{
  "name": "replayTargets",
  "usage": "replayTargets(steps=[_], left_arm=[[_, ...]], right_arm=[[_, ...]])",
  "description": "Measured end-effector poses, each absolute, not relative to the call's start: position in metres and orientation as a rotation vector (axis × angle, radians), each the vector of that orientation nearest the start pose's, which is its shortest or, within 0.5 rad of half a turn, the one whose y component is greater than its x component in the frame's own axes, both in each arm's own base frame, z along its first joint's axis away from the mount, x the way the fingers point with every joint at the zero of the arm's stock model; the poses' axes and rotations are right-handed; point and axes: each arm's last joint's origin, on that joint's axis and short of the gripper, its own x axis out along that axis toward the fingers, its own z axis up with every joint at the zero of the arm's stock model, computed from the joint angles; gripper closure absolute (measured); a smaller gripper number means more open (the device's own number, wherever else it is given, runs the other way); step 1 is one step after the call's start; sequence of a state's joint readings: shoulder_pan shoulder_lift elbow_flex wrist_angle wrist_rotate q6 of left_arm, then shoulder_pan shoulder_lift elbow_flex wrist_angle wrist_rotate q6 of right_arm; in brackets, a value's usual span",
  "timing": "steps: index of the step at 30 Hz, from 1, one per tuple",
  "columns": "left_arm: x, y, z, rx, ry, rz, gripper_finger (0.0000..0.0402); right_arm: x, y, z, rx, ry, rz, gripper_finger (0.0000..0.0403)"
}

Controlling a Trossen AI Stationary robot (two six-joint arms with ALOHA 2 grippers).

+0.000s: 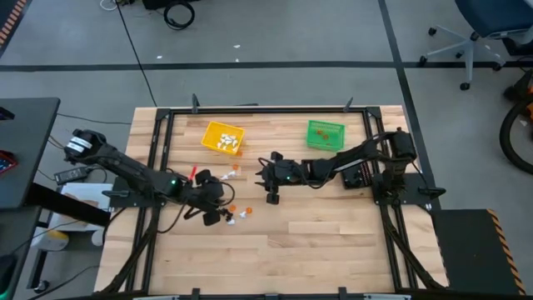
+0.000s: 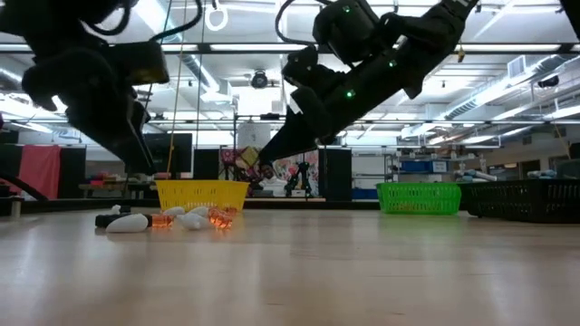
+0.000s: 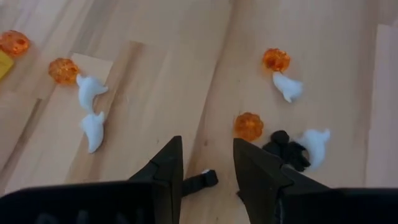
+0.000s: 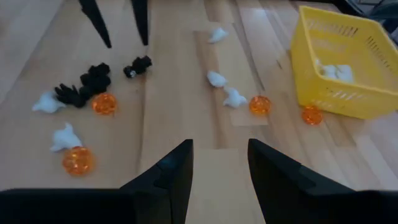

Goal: Sort Halloween decoration
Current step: Put the black skeleton toy into the black bin

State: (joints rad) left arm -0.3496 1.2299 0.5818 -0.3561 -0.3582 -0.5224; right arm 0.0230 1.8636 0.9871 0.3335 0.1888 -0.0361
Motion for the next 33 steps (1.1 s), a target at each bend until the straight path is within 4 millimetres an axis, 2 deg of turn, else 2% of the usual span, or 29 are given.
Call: replayTargets(steps=[4,9,16,21,26,30,33], left_arm=[[0.211,-0.055,0.183,-0.129,0.957,0.236,0.0285],[0.211,-0.042,0.195,-0.104,1.065,0.264,0.0285],[0.215,-0.024,0.206,-0.159,1.117,0.275,0.0285],[0.216,-0.012,0.201,-0.166,1.220,0.304,0.0285],[0.221,-0.001,0.189,-0.099,1.373,0.313,0.0285],[0.225,0.001,0.176,-0.008,1.476,0.241,0.0285],[0.228,-0.005,0.169,0.052,1.511,0.073,0.0285]], right_arm=[[0.379,0.005,0.159,-0.093,0.530,-0.150,0.0245],[0.376,0.005,0.151,-0.095,0.526,-0.153,0.0245],[0.373,0.005,0.147,-0.098,0.503,-0.175,0.0245],[0.370,0.003,0.143,-0.099,0.517,-0.178,0.0245],[0.370,0.002,0.143,-0.098,0.519,-0.183,0.0245],[0.370,0.002,0.143,-0.098,0.519,-0.181,0.0245],[0.369,0.002,0.142,-0.099,0.530,-0.181,0.0245]])
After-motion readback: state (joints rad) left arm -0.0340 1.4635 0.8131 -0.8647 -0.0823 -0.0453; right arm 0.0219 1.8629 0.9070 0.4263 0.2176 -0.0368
